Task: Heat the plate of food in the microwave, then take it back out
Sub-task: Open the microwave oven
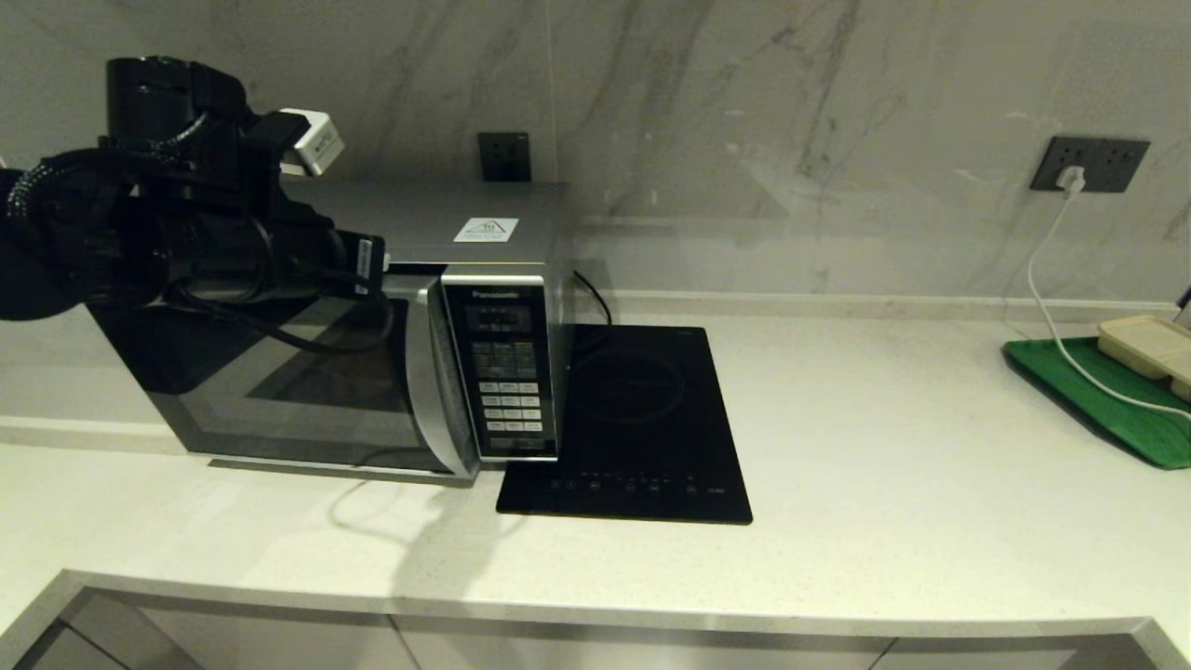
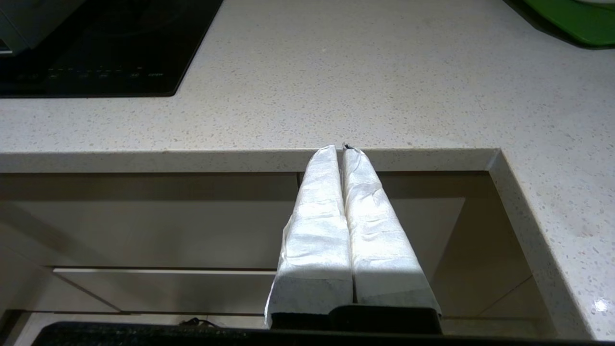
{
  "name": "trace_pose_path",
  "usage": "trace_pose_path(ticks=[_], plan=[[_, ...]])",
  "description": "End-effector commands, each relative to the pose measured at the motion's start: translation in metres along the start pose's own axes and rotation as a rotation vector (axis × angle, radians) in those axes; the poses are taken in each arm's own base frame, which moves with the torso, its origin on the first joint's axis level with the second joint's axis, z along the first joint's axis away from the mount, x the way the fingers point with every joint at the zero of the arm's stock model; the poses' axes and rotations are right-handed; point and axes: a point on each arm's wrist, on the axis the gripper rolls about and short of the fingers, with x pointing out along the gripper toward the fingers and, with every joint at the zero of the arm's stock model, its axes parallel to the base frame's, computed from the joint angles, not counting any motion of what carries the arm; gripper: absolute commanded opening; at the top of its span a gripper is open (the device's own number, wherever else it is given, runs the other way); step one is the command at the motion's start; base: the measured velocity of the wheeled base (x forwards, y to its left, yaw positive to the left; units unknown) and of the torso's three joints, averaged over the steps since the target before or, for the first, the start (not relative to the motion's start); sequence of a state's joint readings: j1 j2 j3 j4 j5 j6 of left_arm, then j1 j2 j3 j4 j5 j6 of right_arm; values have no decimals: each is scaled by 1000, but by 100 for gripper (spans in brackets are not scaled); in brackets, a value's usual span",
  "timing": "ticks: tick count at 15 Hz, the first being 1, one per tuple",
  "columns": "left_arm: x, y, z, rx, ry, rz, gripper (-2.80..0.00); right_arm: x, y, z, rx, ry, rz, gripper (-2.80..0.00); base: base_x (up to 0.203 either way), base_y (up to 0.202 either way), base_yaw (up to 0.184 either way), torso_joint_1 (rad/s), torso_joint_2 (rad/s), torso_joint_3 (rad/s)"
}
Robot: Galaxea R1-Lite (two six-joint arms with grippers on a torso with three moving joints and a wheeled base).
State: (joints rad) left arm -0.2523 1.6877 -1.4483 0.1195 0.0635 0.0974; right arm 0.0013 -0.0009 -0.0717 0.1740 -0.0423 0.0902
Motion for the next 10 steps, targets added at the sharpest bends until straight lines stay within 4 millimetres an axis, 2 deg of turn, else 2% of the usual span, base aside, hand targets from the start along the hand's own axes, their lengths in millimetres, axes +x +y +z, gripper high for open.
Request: trace_pose_path(ticks=[1, 3, 6, 10], plan=[[-3, 0, 4, 2, 24, 16, -280, 0, 0, 0, 0, 1, 0, -280, 0, 0, 0, 0, 0, 0], [8, 0, -1, 7, 57, 77, -280, 0, 0, 0, 0, 1, 0, -280, 0, 0, 0, 0, 0, 0], [4, -4, -3, 15, 106, 73, -280, 0, 0, 0, 0, 1, 0, -280, 0, 0, 0, 0, 0, 0], [3, -4, 2, -12, 78, 76, -280, 0, 0, 0, 0, 1, 0, -280, 0, 0, 0, 0, 0, 0]])
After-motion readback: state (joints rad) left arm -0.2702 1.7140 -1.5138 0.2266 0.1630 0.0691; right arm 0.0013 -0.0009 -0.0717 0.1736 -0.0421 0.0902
